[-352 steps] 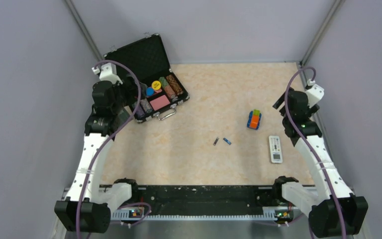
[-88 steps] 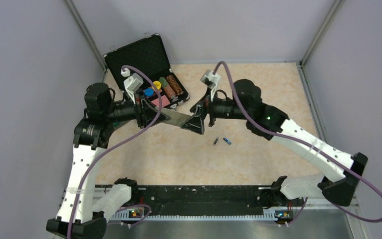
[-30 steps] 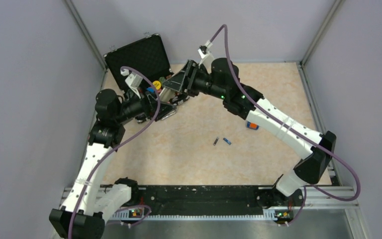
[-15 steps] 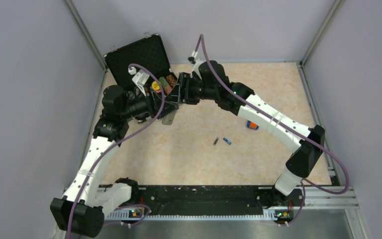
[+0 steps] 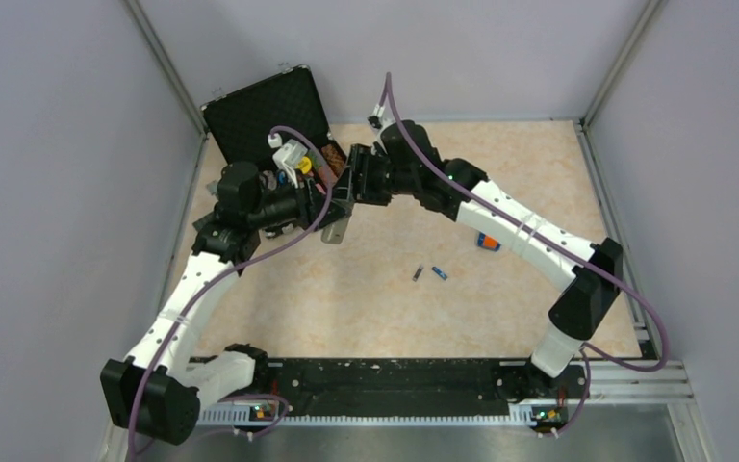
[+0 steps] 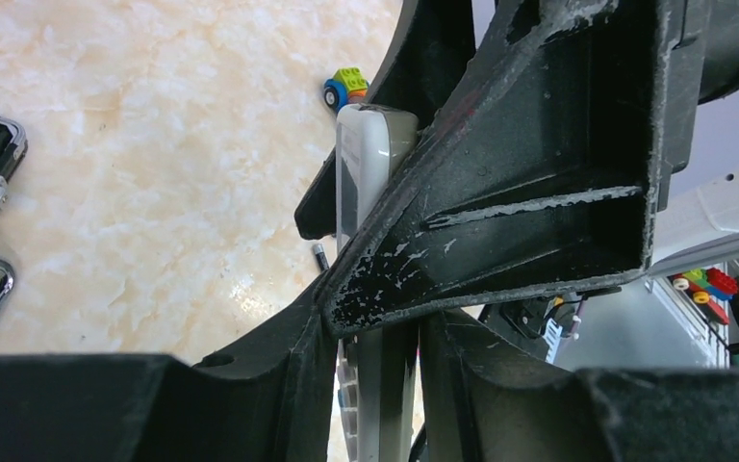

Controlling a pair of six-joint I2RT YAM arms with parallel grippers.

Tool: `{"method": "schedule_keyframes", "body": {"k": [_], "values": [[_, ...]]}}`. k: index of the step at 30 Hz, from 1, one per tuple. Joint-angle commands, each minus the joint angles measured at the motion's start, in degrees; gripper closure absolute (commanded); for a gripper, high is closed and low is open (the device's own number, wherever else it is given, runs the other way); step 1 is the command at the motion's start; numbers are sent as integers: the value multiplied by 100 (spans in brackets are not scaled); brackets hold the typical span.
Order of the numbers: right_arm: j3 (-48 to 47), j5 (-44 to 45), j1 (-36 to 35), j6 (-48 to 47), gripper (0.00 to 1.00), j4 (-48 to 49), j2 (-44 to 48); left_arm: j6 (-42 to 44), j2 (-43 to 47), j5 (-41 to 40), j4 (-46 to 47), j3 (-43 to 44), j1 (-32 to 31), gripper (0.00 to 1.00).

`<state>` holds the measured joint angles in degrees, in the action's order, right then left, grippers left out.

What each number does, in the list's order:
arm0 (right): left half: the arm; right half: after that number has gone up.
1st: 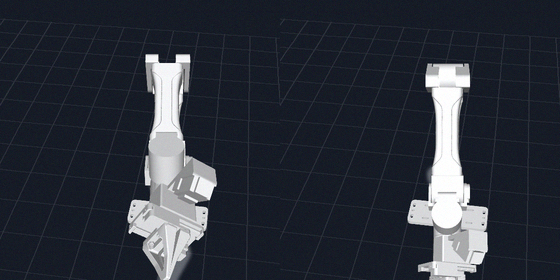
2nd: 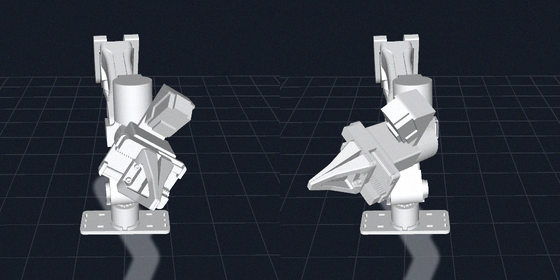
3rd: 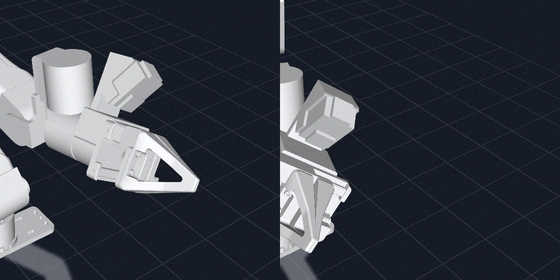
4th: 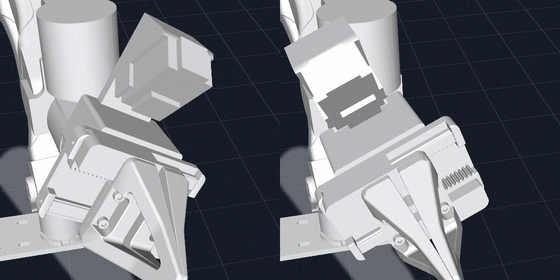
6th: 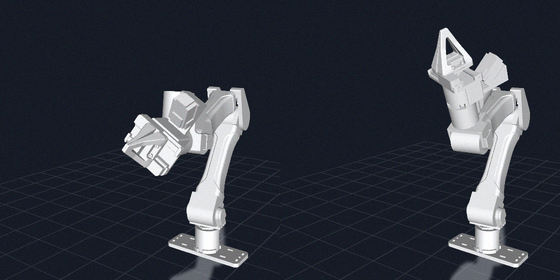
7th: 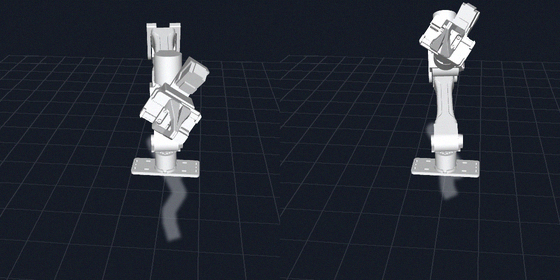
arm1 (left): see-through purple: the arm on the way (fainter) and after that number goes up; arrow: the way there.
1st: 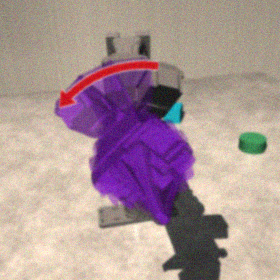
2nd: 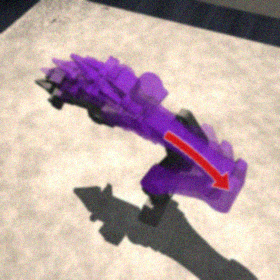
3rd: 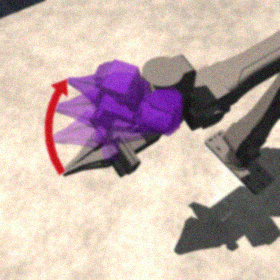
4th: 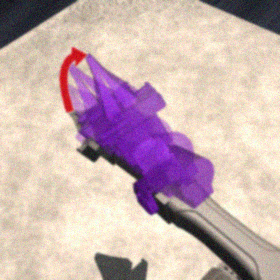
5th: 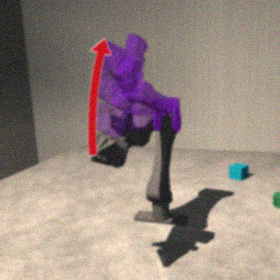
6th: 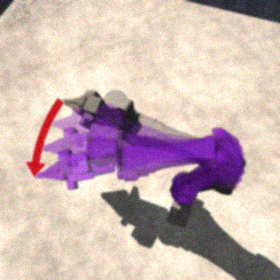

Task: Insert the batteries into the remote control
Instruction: Adjust the remote control.

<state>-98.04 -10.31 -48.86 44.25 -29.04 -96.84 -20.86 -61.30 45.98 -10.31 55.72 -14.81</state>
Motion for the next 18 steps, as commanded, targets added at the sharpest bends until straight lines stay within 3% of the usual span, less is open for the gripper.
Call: {"method": "schedule_keyframes", "body": {"k": [1,3,5,10,14,18], "values": [[84,186,-81,323,51,577,210,-90,-102,-151,118,219,-144,100],[564,416,-43,432,27,978,556,-220,-89,-274,220,199,-145,100],[1091,661,7,467,18,1439,956,-369,-49,-430,339,165,-145,100],[2156,941,95,-26,15,2326,1879,-1070,81,-824,813,-9,-144,100],[2754,339,87,-1000,16,2733,2335,-1702,216,-1357,1226,-186,-145,100],[2678,247,-141,-1958,14,2336,2376,-2201,272,-1786,1476,-291,-153,100]]}}
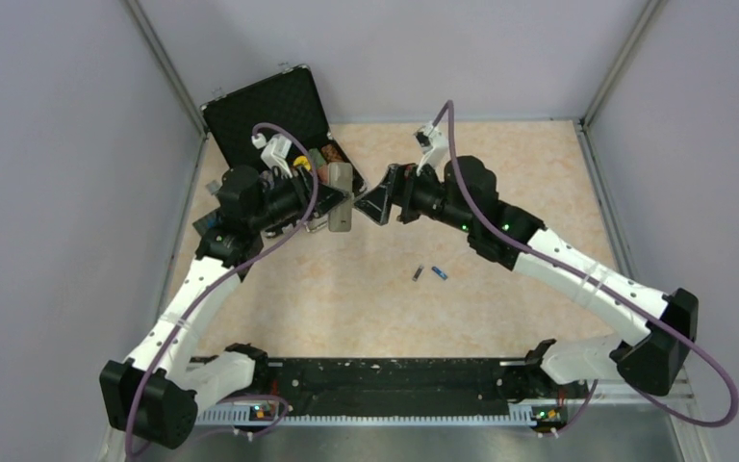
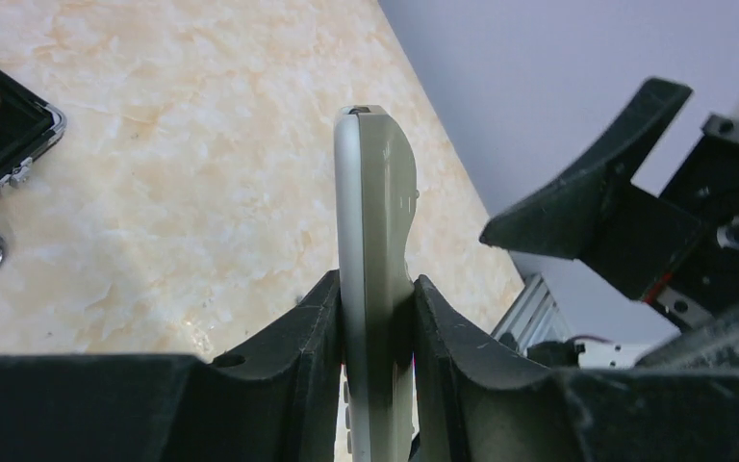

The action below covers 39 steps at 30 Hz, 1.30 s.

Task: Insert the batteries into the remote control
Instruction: Adjust the remote control.

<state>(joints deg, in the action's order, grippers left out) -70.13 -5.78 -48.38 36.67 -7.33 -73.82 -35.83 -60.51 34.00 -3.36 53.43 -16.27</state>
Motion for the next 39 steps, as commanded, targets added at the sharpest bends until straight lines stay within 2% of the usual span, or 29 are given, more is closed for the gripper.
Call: {"method": "schedule_keyframes", "body": {"k": [1,5,11,17,26,29,31,33,34,36,39], "values": [[-306,-77,-312,-1415,14,-46,-26,-765,197,-672,828,-81,-18,100],[-1001,504,-714,-1616,13,-712,-677,-883,215,-1082,900,-130,-102,100],[-1327,1312,-841,-962,13,-859,-1217,-947,270,-1317,933,-173,-122,100],[-1493,1350,-845,-981,15,-690,-1506,-1058,350,-1297,1098,-266,-122,100],[-1658,967,-844,-1115,48,-454,-1845,-1109,397,-1165,1182,-326,-122,100],[-1583,774,-845,-1252,68,-341,-1822,-1090,440,-1120,1206,-346,-121,99],[-1510,677,-842,-1459,77,-296,-1779,-1018,480,-1077,1178,-323,-122,81],[-1342,540,-838,-1793,81,-148,-1655,-886,517,-1056,988,-219,-121,60],[-1203,366,-838,-1987,81,-47,-1574,-815,534,-1061,846,-134,-121,55],[-1055,51,-835,-2458,81,-29,-1406,-764,552,-1081,476,73,-121,50],[-1050,-209,-835,-3105,81,-271,-1257,-820,492,-882,74,340,-113,47]]}}
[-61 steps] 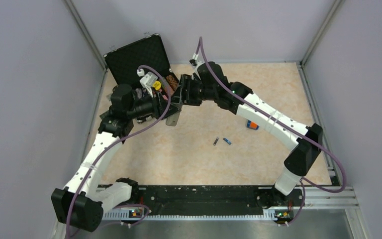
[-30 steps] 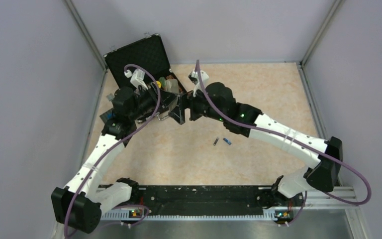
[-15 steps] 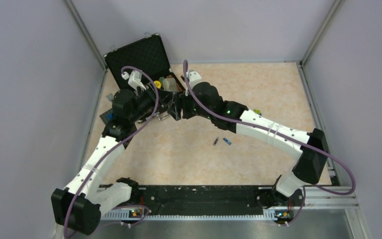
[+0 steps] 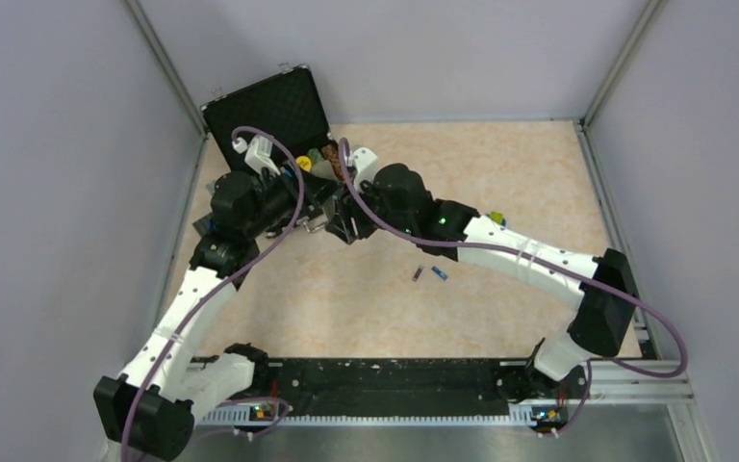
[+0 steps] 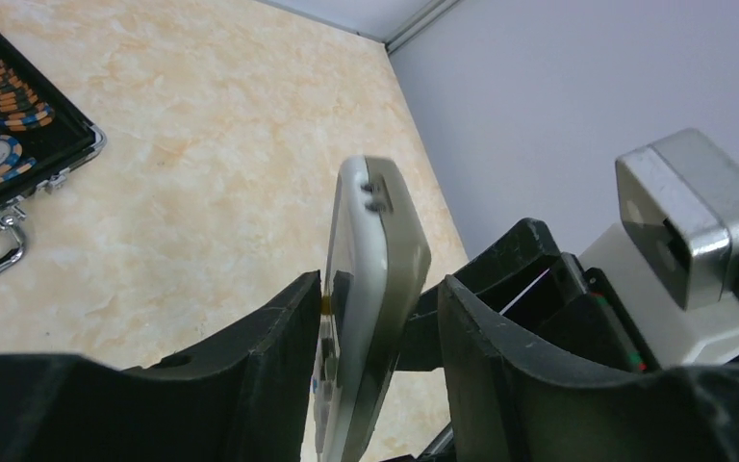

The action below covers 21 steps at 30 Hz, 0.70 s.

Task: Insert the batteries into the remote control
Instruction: Adjust the remote control.

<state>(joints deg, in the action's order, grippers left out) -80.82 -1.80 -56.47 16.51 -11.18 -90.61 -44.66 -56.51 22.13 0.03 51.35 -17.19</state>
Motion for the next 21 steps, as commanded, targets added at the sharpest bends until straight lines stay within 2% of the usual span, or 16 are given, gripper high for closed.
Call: {"method": "schedule_keyframes", "body": {"k": [1,6,11,16,19,21], "values": [[-27,-628,-23,-1300,81,-9,433,48,43,392,-362,630,-17,47],[-41,-967,-26,-2385,81,-514,599,439,-219,880,-1123,1195,-21,46],[-242,-1209,-18,-2942,80,-979,691,1146,-510,1707,-1893,1593,-17,46],[-387,-1109,-3,-3119,80,-1285,677,1864,-597,1904,-2745,1926,-12,47],[-409,-1065,-2,-3181,80,-1346,711,2550,-602,1886,-3484,2331,27,44],[-395,-1075,-3,-3246,80,-1363,769,2710,-617,1847,-3765,2499,76,43]]}}
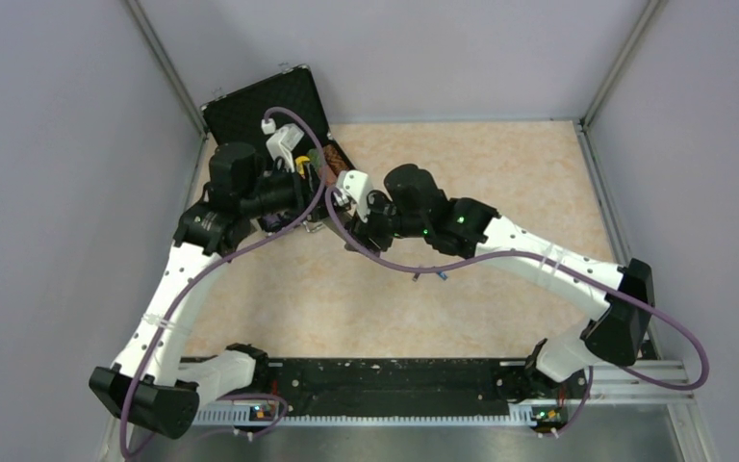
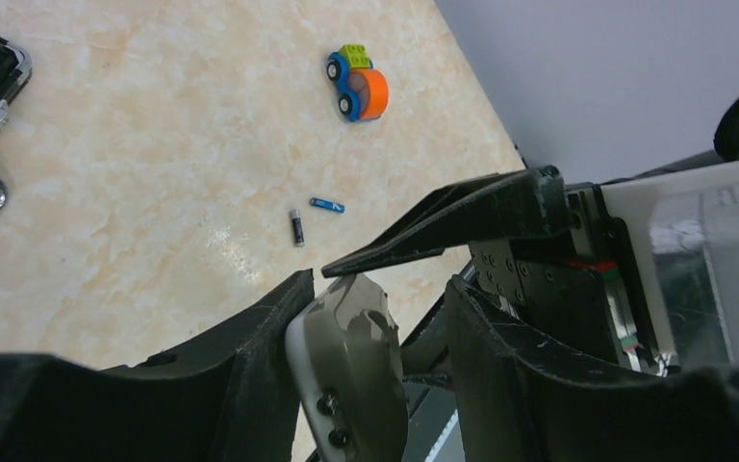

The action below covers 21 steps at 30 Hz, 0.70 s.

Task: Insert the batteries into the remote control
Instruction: Adjust the remote control.

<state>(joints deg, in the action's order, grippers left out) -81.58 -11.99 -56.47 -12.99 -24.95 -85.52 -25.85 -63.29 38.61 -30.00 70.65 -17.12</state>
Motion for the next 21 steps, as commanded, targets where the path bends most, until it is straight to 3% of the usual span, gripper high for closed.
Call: {"method": "schedule_keyframes", "body": {"k": [1,9,14,21], "values": [[-301,-46,-1,-330,80,10,292,793,34,252,-795,605,100,43],[-89,252,-2,-726,81,90,481,116,-261,877,-820,571,137,43],[-13,331,-1,-864,81,173,512,283,-502,769,-1262,777,163,52],[188,373,-4,-1038,82,157,617,-121,-527,936,-970,772,420,47]]}}
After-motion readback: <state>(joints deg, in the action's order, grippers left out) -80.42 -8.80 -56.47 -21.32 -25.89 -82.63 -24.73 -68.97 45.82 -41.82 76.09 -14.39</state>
